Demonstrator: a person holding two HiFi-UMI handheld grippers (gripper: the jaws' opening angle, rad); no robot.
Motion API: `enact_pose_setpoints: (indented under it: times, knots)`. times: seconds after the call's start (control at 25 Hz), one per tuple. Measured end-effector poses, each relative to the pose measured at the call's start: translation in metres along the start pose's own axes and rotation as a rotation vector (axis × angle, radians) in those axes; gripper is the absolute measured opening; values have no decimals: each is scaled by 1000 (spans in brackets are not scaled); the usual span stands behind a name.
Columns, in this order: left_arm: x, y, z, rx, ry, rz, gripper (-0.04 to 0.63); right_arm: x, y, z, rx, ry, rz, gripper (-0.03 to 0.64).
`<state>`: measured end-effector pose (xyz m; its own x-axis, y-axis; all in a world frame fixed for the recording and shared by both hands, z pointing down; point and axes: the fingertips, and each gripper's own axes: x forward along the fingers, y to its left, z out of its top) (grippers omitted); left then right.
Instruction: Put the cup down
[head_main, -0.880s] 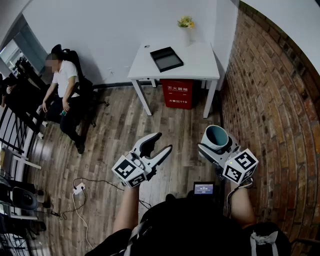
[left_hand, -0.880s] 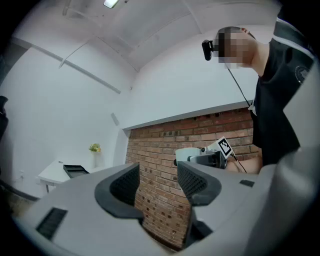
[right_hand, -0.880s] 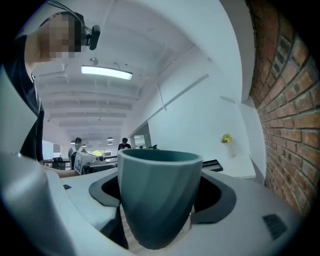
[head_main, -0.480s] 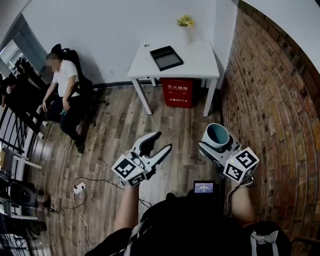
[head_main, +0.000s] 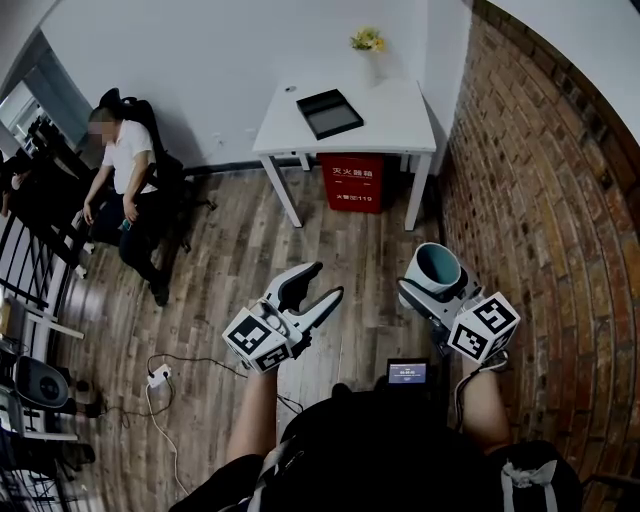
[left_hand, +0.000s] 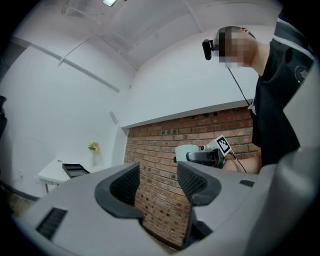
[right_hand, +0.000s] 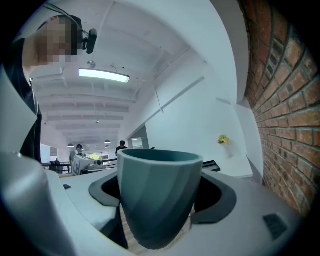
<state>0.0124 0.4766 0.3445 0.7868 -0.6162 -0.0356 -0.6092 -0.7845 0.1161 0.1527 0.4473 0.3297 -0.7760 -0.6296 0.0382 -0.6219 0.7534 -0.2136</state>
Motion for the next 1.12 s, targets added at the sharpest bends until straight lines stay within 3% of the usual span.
enact_pose_setpoints:
  times: [0.8, 1.12]
  knots:
    - [34, 7, -1, -10, -8, -3, 229, -6, -32, 3, 1, 12, -16, 391]
    - [67, 13, -24, -13, 55, 15, 229, -9, -72, -5, 20, 30, -59, 391]
